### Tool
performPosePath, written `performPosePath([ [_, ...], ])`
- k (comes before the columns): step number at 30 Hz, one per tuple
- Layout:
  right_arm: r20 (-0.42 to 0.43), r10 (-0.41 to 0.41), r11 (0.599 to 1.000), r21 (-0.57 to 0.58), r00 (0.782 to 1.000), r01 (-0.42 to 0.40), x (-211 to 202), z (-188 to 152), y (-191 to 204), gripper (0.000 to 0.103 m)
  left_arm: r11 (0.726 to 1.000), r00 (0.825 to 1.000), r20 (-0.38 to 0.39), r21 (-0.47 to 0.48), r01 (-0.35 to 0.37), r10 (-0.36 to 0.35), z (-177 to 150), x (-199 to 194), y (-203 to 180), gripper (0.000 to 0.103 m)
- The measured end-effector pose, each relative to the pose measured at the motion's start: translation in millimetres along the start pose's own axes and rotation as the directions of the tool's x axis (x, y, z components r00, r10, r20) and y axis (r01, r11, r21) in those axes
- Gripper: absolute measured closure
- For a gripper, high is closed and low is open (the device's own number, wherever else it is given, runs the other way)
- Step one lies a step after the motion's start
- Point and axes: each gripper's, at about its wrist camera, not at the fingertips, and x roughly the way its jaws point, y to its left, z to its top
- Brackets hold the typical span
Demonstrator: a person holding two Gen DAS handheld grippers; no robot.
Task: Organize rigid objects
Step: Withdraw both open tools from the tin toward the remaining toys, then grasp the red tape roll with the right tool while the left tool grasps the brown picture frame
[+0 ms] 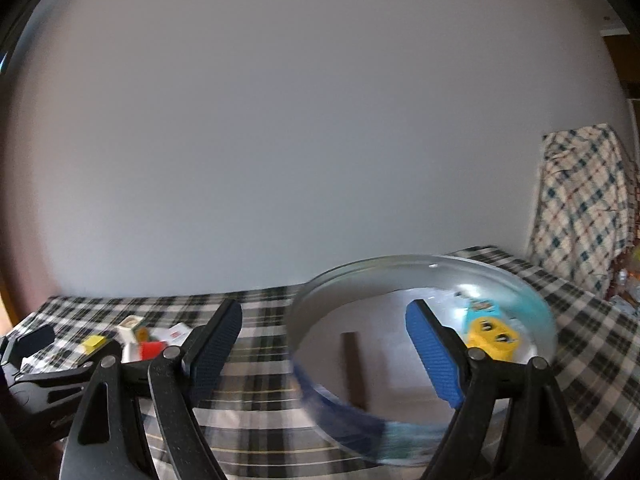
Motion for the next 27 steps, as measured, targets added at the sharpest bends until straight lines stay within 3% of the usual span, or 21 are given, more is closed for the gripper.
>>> performPosePath([
  [8,-0.042,0.078,0.996,-0.030,0.996,-0.080,12,-3,39,0.017,0.998,0.997,-0.053,-0.040,-0.057,0.055,1,17,43,0.001],
  [14,-0.126,0.141,0.988,-0.049,0.982,-0.148,31,-6,67,0.018,0.987,0.984,-0.157,-0.123,-0.105,0.086,2,42,84,0.001],
  [17,-0.203,0.182,0.979,-0.055,0.962,-0.197,47,-9,83,0.020,0.985,0.978,-0.195,-0.138,-0.106,0.078,2,52,97,0.001],
  [19,-0.251,0.202,0.974,-0.053,0.947,-0.222,56,-13,93,0.028,0.989,0.975,-0.211,-0.121,-0.090,0.063,2,57,100,0.001],
  [23,-0.360,0.256,0.958,-0.032,0.897,-0.286,81,-19,110,0.043,0.998,0.970,-0.240,-0.045,-0.038,0.026,2,65,100,0.001],
  [27,-0.455,0.293,0.945,0.003,0.841,-0.327,104,-27,121,0.057,0.995,0.961,-0.273,0.072,0.063,-0.041,-1,68,86,0.001],
])
